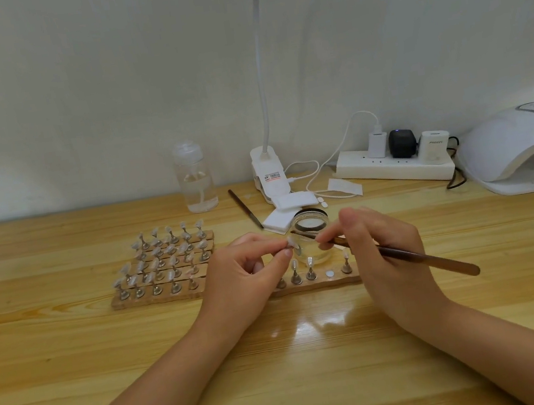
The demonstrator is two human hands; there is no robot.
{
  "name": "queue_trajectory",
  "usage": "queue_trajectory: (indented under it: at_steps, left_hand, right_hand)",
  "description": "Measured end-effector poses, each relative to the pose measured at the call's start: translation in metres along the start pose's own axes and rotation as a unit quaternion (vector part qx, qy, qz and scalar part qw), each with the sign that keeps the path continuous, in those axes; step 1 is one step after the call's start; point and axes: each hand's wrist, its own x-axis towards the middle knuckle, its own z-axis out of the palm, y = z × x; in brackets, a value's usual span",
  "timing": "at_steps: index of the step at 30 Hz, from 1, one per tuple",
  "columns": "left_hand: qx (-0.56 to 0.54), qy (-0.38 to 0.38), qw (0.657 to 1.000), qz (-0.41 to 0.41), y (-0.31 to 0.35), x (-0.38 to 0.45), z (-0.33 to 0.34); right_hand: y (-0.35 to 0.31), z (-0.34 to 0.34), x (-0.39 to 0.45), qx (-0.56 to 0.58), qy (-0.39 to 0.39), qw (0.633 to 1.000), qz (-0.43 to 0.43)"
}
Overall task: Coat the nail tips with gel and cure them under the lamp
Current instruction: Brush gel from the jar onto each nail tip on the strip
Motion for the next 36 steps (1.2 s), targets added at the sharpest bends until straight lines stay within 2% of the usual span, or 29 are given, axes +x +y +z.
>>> queue_trajectory:
  at_steps: [6,17,26,36]
  left_hand:
    - [0.002,0.006,1.0,-0.003,-0.0002,-0.0002,0.0005]
    - [-0.003,0.003,1.0,-0.011,0.0,-0.0002,0.0001]
    - [-0.001,-0.001,1.0,-0.007,-0.001,-0.0002,-0.0001]
    - [-0.003,0.004,1.0,-0.013,0.0007,-0.0006,-0.0003]
  right_hand:
    - [0.0007,0.0021,0.0009,-0.02,-0.02,0.999,-0.017]
    - [-0.0003,-0.0031,-0.0021,0.035,0.003,0.999,0.013]
    - [-0.0003,0.0019,0.0006,-0.026,-0.01,0.999,-0.02]
    - [-0.002,-0.0006,-0.0002,-0.009,-0.006,1.0,-0.001]
